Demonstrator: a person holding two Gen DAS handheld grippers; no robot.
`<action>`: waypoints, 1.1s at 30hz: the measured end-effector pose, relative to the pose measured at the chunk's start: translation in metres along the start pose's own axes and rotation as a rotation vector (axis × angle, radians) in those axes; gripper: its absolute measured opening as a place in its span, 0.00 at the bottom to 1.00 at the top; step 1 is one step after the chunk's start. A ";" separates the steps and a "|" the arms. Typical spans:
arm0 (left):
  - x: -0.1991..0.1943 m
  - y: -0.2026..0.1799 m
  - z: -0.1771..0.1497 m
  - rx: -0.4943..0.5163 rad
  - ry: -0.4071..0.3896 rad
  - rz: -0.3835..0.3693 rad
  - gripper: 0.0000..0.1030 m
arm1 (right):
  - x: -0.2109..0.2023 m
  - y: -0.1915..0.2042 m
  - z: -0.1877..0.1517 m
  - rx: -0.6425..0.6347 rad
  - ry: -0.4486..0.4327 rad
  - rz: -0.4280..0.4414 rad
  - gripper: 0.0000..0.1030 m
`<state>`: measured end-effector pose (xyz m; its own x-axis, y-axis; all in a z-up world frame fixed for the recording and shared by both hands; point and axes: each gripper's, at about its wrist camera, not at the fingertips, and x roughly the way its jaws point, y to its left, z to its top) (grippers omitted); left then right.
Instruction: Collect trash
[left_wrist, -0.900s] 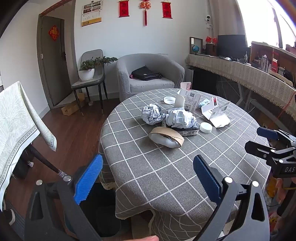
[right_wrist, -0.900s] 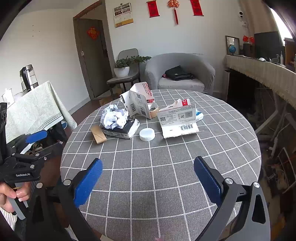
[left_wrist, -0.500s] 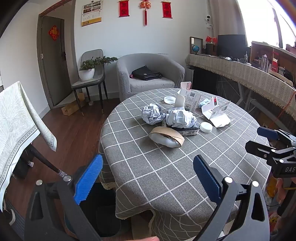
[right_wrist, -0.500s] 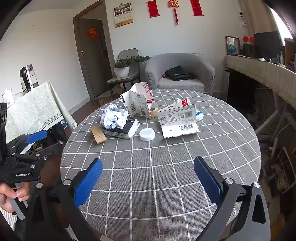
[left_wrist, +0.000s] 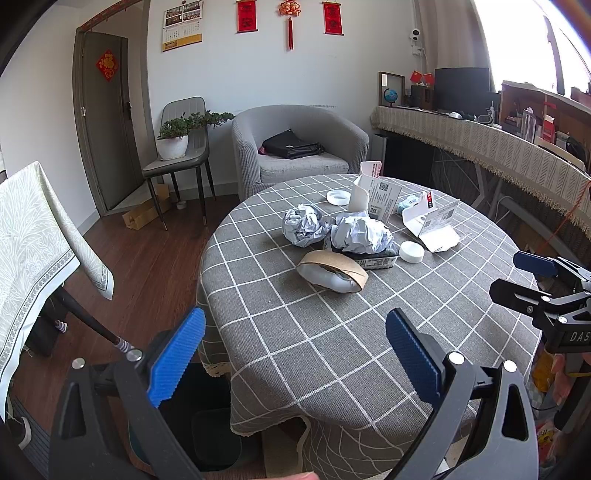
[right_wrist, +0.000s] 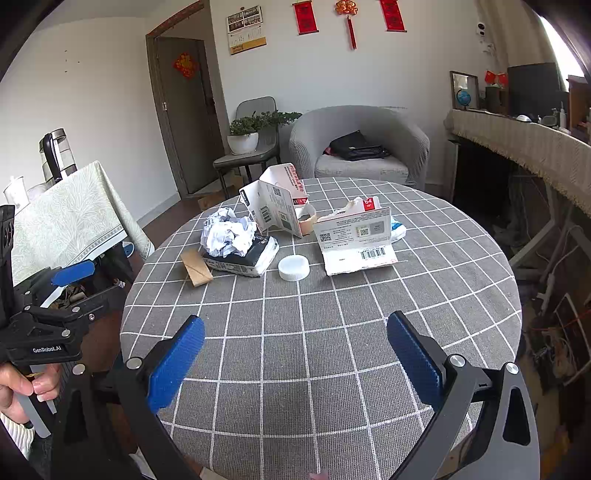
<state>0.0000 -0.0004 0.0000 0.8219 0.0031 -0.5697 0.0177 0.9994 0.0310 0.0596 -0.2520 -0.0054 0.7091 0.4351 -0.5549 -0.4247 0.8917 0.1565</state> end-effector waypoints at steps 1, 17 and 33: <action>0.000 0.000 0.000 0.000 0.000 0.001 0.97 | 0.000 0.000 0.000 0.000 0.000 0.000 0.97; 0.001 0.001 -0.002 0.001 0.002 0.003 0.97 | 0.002 0.000 0.001 0.001 0.001 -0.001 0.97; 0.007 0.004 -0.007 0.002 0.003 0.002 0.97 | 0.001 0.001 -0.001 -0.002 0.002 -0.004 0.97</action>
<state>0.0020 0.0035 -0.0099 0.8200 0.0053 -0.5724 0.0172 0.9993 0.0339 0.0597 -0.2509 -0.0072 0.7095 0.4315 -0.5572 -0.4232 0.8931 0.1528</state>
